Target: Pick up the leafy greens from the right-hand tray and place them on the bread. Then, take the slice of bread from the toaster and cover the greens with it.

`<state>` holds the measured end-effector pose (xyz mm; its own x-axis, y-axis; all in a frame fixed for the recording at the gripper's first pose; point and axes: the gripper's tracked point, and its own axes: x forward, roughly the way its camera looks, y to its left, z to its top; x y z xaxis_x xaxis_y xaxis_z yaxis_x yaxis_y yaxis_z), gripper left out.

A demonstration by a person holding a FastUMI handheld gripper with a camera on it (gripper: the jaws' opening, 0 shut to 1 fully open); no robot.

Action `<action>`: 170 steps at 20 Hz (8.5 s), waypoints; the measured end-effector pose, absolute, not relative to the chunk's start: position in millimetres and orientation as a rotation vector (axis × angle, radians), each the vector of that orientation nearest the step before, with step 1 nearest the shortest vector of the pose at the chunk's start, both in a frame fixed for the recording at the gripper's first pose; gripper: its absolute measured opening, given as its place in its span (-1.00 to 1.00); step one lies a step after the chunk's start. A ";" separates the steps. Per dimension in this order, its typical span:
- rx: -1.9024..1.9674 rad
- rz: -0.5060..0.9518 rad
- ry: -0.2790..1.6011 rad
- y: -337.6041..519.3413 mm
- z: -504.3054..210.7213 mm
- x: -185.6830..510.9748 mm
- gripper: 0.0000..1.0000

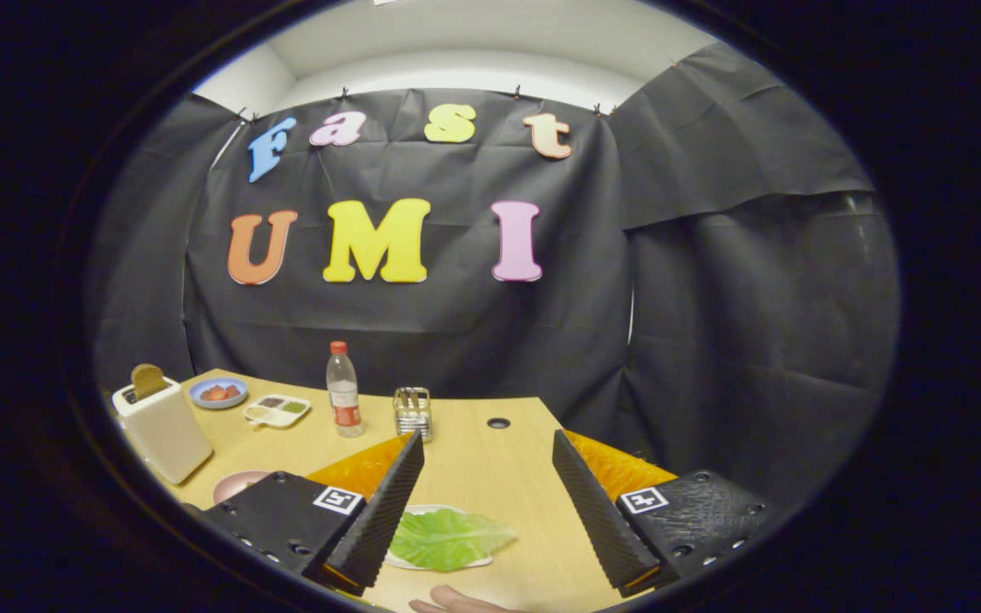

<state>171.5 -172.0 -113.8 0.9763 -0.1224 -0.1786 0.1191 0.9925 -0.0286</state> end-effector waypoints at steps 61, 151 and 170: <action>0.008 0.162 0.506 -0.4 -171.0 202.6 -0.99; 0.075 0.321 0.531 292.0 -28.7 153.3 -0.75; 0.243 0.192 0.775 156.7 -229.4 190.4 -0.76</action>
